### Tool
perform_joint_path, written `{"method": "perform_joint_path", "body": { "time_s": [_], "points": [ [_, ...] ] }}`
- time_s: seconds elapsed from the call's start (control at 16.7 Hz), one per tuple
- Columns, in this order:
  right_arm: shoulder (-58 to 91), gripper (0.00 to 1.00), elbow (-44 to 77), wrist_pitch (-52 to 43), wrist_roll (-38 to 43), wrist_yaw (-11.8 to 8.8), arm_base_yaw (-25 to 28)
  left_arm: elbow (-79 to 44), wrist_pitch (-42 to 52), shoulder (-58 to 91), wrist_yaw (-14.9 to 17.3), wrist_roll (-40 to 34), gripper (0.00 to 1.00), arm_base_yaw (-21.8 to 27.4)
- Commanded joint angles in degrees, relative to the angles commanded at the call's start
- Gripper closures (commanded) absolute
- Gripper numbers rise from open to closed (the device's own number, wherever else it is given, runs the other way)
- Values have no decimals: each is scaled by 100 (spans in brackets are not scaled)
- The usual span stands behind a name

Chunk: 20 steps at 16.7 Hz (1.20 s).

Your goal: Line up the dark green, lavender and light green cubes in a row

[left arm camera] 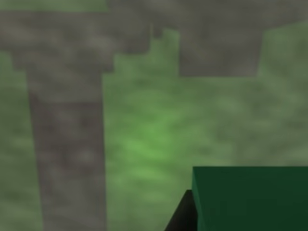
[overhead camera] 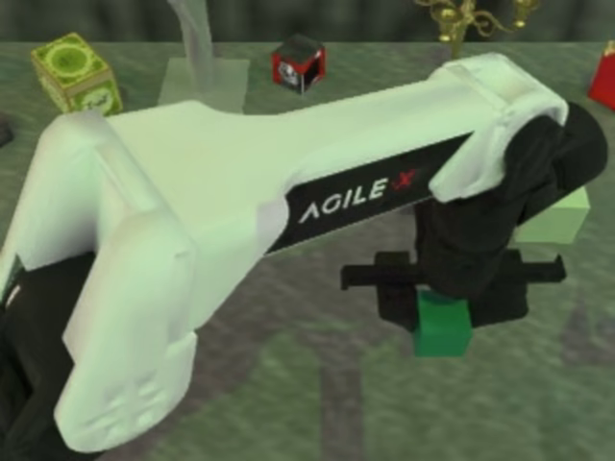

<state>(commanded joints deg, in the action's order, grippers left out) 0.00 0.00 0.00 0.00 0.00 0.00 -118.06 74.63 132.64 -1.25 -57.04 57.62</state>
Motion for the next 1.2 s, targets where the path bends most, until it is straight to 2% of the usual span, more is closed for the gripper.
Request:
{"method": "perform_joint_path", "body": {
  "time_s": [0.24, 0.6, 0.84, 1.2],
  "points": [
    [0, 0, 0, 0, 0, 0, 0, 235, -246, 44, -5, 23, 100, -12],
    [0, 0, 0, 0, 0, 0, 0, 1176, -1398, 212, 2, 0, 100, 2],
    [0, 0, 0, 0, 0, 0, 0, 1217, -1441, 223, 2, -3, 100, 5],
    [0, 0, 0, 0, 0, 0, 0, 1217, -1441, 223, 2, -3, 55, 5]
  ]
}}
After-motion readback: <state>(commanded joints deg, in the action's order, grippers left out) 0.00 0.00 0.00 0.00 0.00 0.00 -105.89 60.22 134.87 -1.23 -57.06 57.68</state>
